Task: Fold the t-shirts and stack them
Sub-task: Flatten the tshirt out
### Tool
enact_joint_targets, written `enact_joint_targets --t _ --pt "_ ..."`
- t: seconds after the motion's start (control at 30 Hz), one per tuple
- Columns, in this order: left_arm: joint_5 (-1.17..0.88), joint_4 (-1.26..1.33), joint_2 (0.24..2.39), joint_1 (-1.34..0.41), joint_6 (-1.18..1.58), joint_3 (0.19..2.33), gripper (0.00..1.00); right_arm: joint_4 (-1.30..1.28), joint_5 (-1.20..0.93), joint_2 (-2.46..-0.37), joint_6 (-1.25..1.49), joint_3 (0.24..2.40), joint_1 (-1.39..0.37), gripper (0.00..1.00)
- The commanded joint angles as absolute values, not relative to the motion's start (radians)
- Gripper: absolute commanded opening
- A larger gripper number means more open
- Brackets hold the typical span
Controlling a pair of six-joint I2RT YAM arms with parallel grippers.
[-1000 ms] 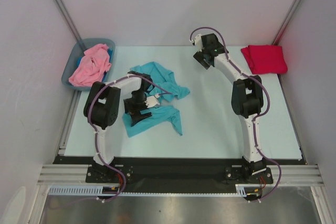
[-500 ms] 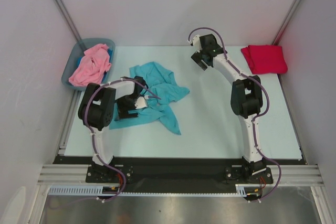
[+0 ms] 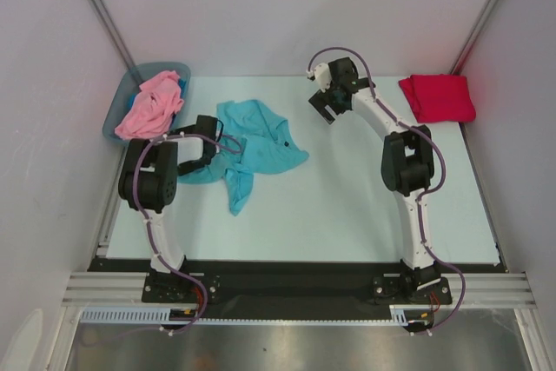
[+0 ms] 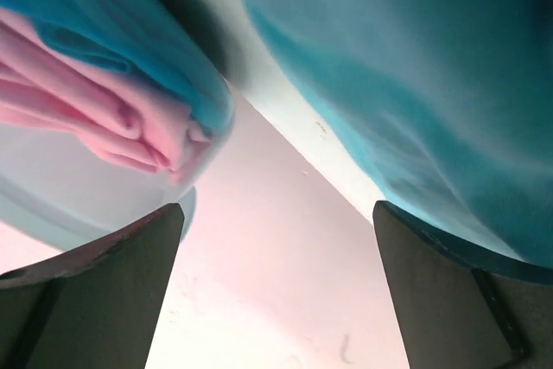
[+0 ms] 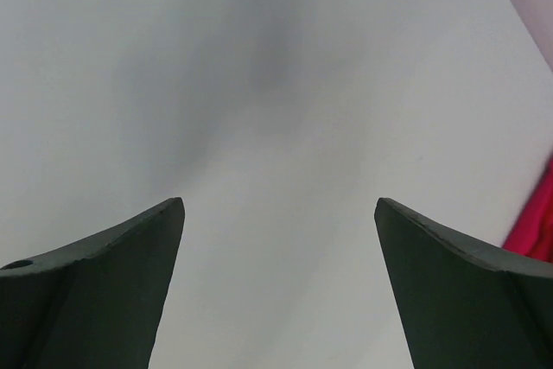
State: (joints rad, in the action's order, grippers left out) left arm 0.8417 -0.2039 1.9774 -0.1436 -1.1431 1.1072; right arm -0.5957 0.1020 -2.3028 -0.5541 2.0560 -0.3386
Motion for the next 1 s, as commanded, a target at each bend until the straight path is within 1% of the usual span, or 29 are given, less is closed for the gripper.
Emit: enact_joint_targets --t 0.0,0.07,0.13,0.17,0.2,0.23,0.27,0.3,0.33,0.37,0.43,0.5,0.6,0.8,0.97 --pt "0.907 -0.259 1.958 -0.106 -0.996 1.193 1.00 -0.643 -0.040 -2.290 -0.502 2.166 -0.359 1.00" --pt "0.855 -0.273 1.906 -0.109 -0.979 1.203 1.00 -0.676 -0.113 -2.305 -0.492 2.201 -0.364 0.99" --pt "0.812 -0.354 1.878 -0.110 -0.919 1.244 1.00 -0.710 -0.179 -2.324 -0.479 2.232 -0.367 0.94" --pt "0.763 -0.382 1.868 -0.112 -0.893 1.265 1.00 -0.719 -0.251 -2.327 -0.479 2.238 -0.368 0.90" --pt "0.735 -0.459 1.852 -0.112 -0.840 1.290 1.00 -0.730 -0.282 -2.335 -0.480 2.243 -0.371 0.86" --pt "0.703 -0.491 1.844 -0.115 -0.813 1.331 1.00 -0.742 -0.305 -2.339 -0.482 2.244 -0.379 0.76" --pt "0.642 -0.520 1.835 -0.115 -0.789 1.353 1.00 -0.753 -0.342 -2.345 -0.488 2.247 -0.383 0.68" --pt "0.591 -0.594 1.821 -0.120 -0.741 1.374 1.00 -0.762 -0.354 -2.356 -0.497 2.249 -0.390 0.63" --pt "0.550 -0.626 1.812 -0.124 -0.721 1.415 1.00 -0.778 -0.363 -2.361 -0.509 2.249 -0.405 0.64" --pt "0.475 -0.676 1.804 -0.129 -0.703 1.433 1.00 -0.788 -0.365 -2.368 -0.520 2.256 -0.411 0.69" --pt "0.402 -0.733 1.786 -0.144 -0.654 1.486 1.00 -0.827 -0.365 -2.388 -0.549 2.266 -0.425 0.84" --pt "0.335 -0.784 1.778 -0.159 -0.617 1.514 1.00 -0.853 -0.376 -2.395 -0.564 2.263 -0.440 0.85" --pt "0.295 -0.808 1.752 -0.193 -0.612 1.543 1.00 -0.870 -0.394 -2.404 -0.578 2.252 -0.449 0.91" --pt "0.311 -0.810 1.753 -0.212 -0.611 1.542 1.00 -0.900 -0.383 -2.396 -0.586 2.229 -0.448 0.91" --pt "0.324 -0.795 1.752 -0.212 -0.612 1.537 1.00 -0.910 -0.394 -2.353 -0.600 2.128 -0.443 0.92"
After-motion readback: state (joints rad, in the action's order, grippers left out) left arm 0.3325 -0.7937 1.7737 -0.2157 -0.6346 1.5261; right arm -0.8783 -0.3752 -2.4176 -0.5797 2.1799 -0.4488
